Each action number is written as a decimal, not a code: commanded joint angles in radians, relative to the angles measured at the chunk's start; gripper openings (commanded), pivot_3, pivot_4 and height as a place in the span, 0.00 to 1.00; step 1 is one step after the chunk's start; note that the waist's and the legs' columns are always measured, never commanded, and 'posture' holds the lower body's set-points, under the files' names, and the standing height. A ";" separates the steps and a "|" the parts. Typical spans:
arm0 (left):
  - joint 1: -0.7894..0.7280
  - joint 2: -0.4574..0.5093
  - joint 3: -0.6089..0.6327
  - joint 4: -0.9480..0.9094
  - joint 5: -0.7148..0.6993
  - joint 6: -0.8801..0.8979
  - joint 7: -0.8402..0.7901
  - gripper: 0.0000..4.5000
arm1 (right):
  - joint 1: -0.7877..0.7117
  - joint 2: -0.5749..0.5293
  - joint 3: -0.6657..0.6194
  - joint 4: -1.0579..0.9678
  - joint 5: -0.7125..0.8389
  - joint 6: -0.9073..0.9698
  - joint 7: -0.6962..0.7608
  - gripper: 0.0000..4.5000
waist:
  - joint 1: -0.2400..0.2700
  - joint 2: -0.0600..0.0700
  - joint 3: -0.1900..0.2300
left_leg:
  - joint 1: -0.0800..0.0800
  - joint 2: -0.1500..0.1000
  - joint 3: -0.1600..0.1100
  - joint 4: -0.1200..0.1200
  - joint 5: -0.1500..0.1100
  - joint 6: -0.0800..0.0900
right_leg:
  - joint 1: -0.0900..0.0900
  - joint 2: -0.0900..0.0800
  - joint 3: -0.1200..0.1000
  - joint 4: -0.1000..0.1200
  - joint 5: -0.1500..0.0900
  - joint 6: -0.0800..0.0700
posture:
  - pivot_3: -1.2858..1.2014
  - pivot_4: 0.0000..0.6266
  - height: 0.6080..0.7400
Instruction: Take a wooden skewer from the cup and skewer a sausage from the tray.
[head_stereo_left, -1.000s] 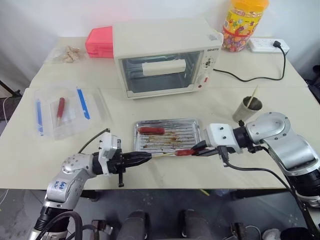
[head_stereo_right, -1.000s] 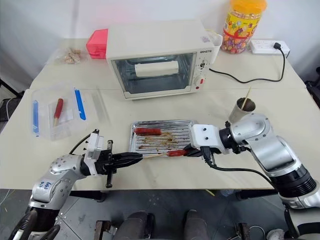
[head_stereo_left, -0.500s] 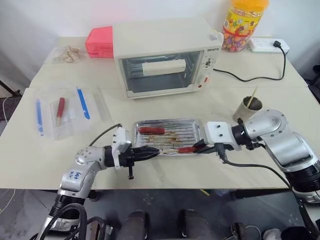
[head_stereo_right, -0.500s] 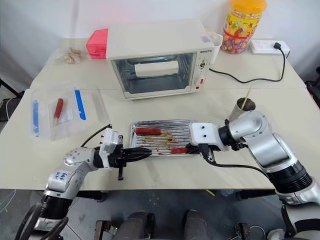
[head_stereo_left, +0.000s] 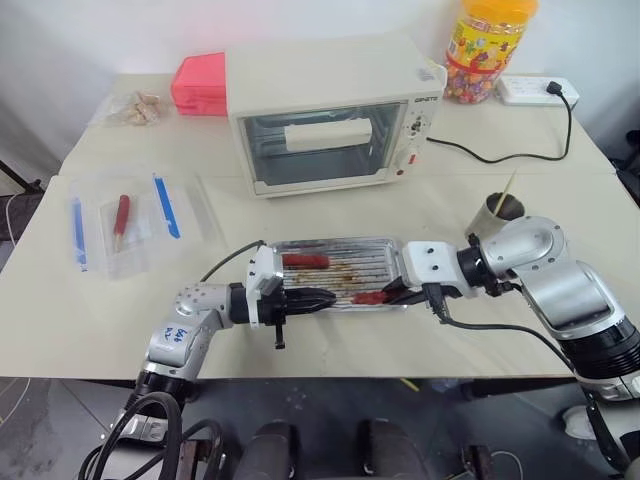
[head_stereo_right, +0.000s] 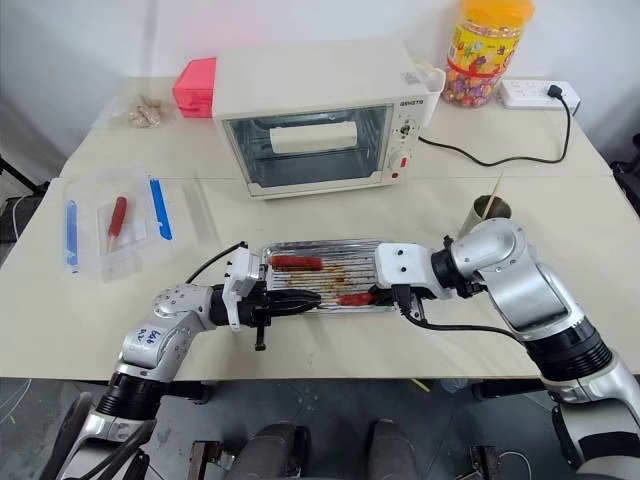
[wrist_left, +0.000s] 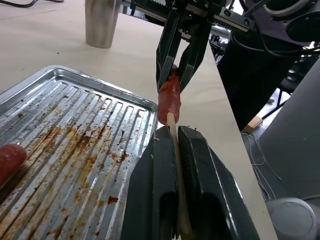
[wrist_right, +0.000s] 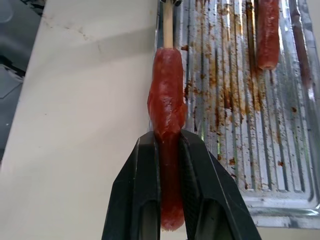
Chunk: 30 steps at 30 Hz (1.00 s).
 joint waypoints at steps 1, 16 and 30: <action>-0.028 -0.073 -0.103 -0.035 -0.004 -0.003 -0.004 0.00 | -0.031 0.110 0.011 -0.103 0.117 -0.037 0.001 0.04 | 0.000 0.000 0.000 | 0.000 0.000 0.000 0.000 0.000 0.000 | 0.000 0.000 0.000 0.000 0.000 0.000 | 0.52 0.24 1.00; 0.019 -0.028 -0.040 -0.092 -0.028 0.010 0.006 0.00 | -0.012 0.102 -0.021 -0.098 0.097 0.023 -0.012 0.21 | -0.001 0.000 0.000 | 0.000 0.000 0.000 0.000 0.000 0.000 | 0.000 0.000 0.000 0.000 0.000 0.000 | 0.52 0.24 1.00; 0.329 0.204 0.291 -0.216 -0.155 -0.051 0.001 0.00 | 0.123 -0.134 -0.169 0.005 0.220 -0.165 0.136 0.99 | -0.002 -0.001 0.000 | 0.000 0.001 -0.001 0.000 0.000 0.000 | 0.000 -0.001 0.000 -0.001 0.000 0.000 | 0.52 0.24 1.00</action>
